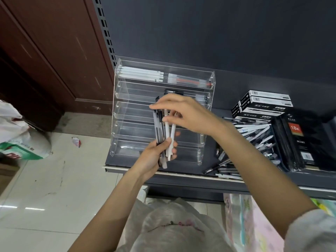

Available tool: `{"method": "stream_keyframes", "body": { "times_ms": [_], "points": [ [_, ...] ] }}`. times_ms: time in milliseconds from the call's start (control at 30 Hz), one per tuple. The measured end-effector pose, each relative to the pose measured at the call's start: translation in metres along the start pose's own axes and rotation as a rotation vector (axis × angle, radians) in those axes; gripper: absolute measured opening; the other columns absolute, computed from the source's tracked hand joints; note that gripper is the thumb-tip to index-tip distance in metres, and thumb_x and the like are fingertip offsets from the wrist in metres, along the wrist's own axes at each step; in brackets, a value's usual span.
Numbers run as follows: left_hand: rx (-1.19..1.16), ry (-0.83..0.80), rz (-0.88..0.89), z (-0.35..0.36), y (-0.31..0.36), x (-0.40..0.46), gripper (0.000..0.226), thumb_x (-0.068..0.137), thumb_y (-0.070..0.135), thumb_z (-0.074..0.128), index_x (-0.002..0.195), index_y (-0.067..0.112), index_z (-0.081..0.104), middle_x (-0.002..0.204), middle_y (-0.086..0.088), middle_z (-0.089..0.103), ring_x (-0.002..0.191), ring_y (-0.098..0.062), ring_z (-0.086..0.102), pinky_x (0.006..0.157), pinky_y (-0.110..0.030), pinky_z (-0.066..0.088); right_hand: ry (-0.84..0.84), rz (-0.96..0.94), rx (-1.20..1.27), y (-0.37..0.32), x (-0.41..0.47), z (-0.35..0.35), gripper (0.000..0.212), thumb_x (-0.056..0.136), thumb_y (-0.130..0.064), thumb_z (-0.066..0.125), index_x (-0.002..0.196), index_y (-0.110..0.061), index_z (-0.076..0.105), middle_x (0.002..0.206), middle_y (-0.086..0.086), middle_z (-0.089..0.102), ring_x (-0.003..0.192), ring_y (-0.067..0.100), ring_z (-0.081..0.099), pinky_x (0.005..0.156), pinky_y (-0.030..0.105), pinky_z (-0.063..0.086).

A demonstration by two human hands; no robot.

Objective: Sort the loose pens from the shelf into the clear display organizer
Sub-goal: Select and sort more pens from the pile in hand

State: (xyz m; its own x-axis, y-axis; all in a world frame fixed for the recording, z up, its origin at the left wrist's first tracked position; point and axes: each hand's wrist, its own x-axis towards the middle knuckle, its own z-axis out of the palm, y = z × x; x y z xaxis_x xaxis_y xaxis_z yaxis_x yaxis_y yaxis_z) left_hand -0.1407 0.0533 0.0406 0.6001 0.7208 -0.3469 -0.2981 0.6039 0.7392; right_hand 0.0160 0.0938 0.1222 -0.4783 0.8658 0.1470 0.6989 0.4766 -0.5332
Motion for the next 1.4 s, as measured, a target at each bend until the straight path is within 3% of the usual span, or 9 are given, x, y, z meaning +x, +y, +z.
{"method": "stream_keyframes", "body": {
  "times_ms": [133,233,333,500,600,867,1100,1267,1400],
  "points": [
    [0.140,-0.019,-0.031,-0.001,0.000,-0.001,0.029,0.098,0.014,0.044,0.123,0.008,0.058,0.078,0.001,0.062,0.067,-0.009,0.057,0.068,-0.023,0.051,-0.107,-0.084,-0.202,-0.001,0.007,-0.014,0.043,0.089,-0.017,0.063,0.130,-0.025,0.055,0.131,-0.005,0.052,0.083,0.002,0.053,0.077,0.016,0.044],
    [0.192,-0.044,-0.050,0.003,0.001,-0.002,0.028,0.098,0.015,0.045,0.122,0.010,0.059,0.079,0.001,0.064,0.070,-0.009,0.059,0.073,-0.026,0.052,-0.313,-0.009,-0.222,-0.002,0.013,-0.021,0.030,0.090,-0.026,0.062,0.120,-0.026,0.062,0.109,-0.014,0.060,0.071,-0.007,0.054,0.072,0.008,0.039],
    [0.263,-0.068,-0.041,0.004,0.001,0.001,0.027,0.098,0.016,0.046,0.121,0.011,0.060,0.083,0.000,0.066,0.074,-0.011,0.060,0.077,-0.028,0.051,-0.364,0.055,-0.088,-0.003,0.012,-0.025,0.015,0.089,-0.024,0.065,0.104,-0.021,0.067,0.092,-0.006,0.068,0.051,0.002,0.062,0.062,0.007,0.043],
    [0.396,-0.041,-0.006,0.006,-0.001,0.004,0.027,0.099,0.015,0.045,0.121,0.007,0.058,0.083,0.001,0.069,0.072,-0.010,0.064,0.070,-0.020,0.051,-0.312,0.090,0.131,-0.005,0.004,-0.034,0.009,0.086,-0.013,0.067,0.095,-0.013,0.069,0.090,-0.003,0.067,0.055,0.006,0.066,0.054,0.017,0.052],
    [0.473,-0.031,0.000,0.007,-0.001,0.008,0.024,0.099,0.016,0.044,0.117,0.007,0.059,0.082,0.002,0.070,0.070,-0.009,0.065,0.067,-0.018,0.050,-0.281,0.079,0.117,-0.002,-0.002,-0.037,0.010,0.086,-0.012,0.067,0.096,-0.011,0.070,0.091,-0.005,0.066,0.066,0.004,0.067,0.064,0.026,0.057],
    [0.697,-0.050,0.013,0.009,0.005,0.018,0.025,0.099,0.022,0.047,0.088,0.015,0.069,0.075,-0.004,0.067,0.068,-0.008,0.063,0.070,-0.016,0.048,-0.210,0.069,0.026,0.001,-0.017,-0.062,0.012,0.087,-0.014,0.066,0.097,-0.018,0.072,0.092,-0.010,0.063,0.084,0.007,0.060,0.075,0.022,0.048],
    [0.688,-0.085,0.013,0.018,0.012,0.030,0.025,0.100,0.015,0.044,0.110,-0.002,0.059,0.065,0.016,0.069,0.060,0.002,0.059,0.061,-0.015,0.050,-0.065,0.167,0.030,0.007,-0.035,-0.061,0.011,0.088,-0.006,0.063,0.095,-0.011,0.070,0.089,-0.008,0.060,0.066,0.009,0.064,0.066,0.023,0.054],
    [0.666,-0.049,0.020,0.013,0.007,0.031,0.016,0.099,0.014,0.046,0.103,0.008,0.060,0.074,0.009,0.070,0.062,-0.002,0.060,0.060,-0.017,0.050,0.071,0.234,0.047,0.013,-0.054,-0.058,0.010,0.090,-0.007,0.061,0.096,-0.011,0.067,0.090,-0.008,0.059,0.068,0.006,0.065,0.067,0.022,0.056],
    [0.714,-0.080,0.001,0.008,-0.005,0.030,0.024,0.101,0.018,0.039,0.098,0.009,0.062,0.067,0.013,0.065,0.061,-0.002,0.054,0.057,-0.015,0.043,0.265,0.340,0.097,0.022,-0.068,-0.071,0.009,0.091,-0.007,0.059,0.096,-0.012,0.064,0.092,-0.006,0.058,0.072,0.009,0.067,0.068,0.023,0.056]
  ]
}}
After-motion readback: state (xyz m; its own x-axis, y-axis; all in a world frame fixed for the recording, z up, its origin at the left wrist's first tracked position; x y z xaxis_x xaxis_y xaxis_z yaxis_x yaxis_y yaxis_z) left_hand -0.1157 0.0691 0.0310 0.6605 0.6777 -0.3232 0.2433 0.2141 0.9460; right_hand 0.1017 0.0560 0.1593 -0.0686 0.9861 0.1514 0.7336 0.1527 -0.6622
